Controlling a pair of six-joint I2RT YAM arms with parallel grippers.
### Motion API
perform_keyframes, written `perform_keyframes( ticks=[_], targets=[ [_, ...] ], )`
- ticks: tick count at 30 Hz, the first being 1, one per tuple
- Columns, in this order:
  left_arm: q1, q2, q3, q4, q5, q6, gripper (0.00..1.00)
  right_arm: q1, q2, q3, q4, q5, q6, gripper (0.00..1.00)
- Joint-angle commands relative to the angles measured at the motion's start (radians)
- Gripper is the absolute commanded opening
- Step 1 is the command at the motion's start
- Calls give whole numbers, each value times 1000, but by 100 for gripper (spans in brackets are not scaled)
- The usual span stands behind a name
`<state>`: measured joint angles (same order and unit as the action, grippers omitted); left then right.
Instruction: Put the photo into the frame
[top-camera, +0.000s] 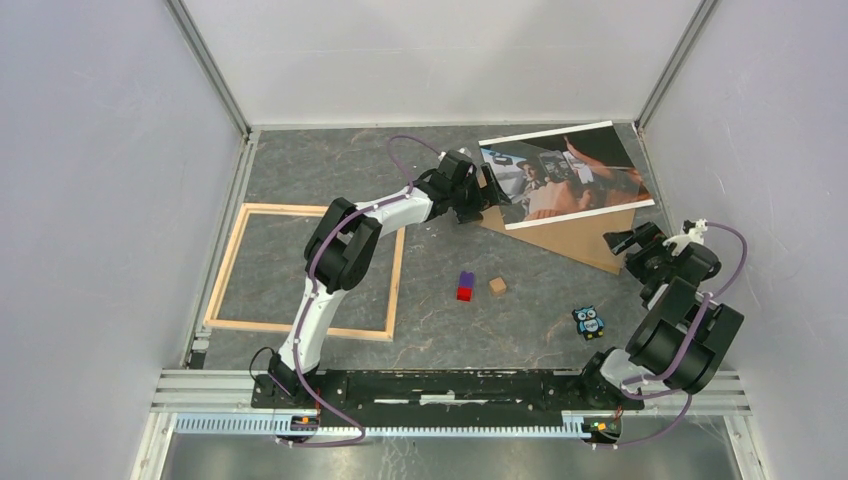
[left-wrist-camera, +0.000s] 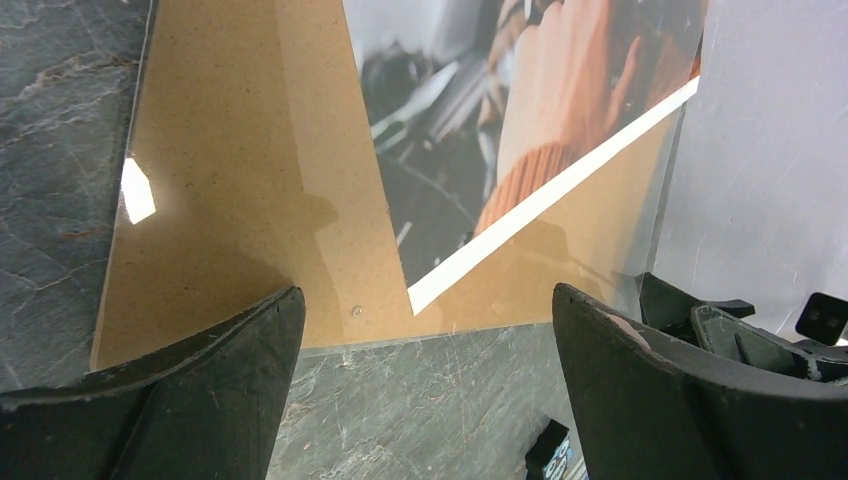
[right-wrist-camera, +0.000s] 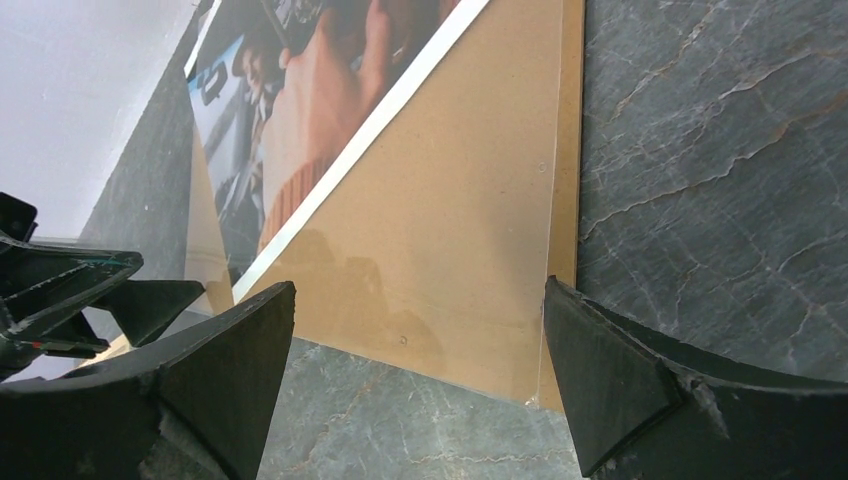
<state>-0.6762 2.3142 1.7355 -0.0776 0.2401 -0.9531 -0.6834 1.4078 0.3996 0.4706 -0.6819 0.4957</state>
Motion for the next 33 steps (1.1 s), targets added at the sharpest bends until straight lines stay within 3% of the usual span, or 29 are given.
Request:
perform_keyframes(
  ticks=[1, 6, 16, 20, 24, 31, 33],
  targets=[
    [-3, 30, 18, -57, 4, -24, 100, 0, 15, -25, 97, -72, 84, 98],
    [-4, 29, 22, -53, 14, -24, 100, -10, 133, -72, 329, -165, 290, 92],
    [-3, 50, 37, -51, 31, -28, 100, -3, 414, -163, 1168, -272, 796, 70],
    [-4, 67, 36, -47, 46, -40, 100, 18, 469, -161, 1292, -274, 878, 69],
    [-5, 68, 12, -27, 56, -55, 100, 51, 430, -145, 1167, -266, 809, 69],
    [-5, 50, -8, -5, 65, -42, 100, 64, 248, -69, 485, -158, 392, 68],
    [-5, 47, -7, -5, 67, -35, 100, 65, 226, -54, 426, -138, 359, 66]
  ],
)
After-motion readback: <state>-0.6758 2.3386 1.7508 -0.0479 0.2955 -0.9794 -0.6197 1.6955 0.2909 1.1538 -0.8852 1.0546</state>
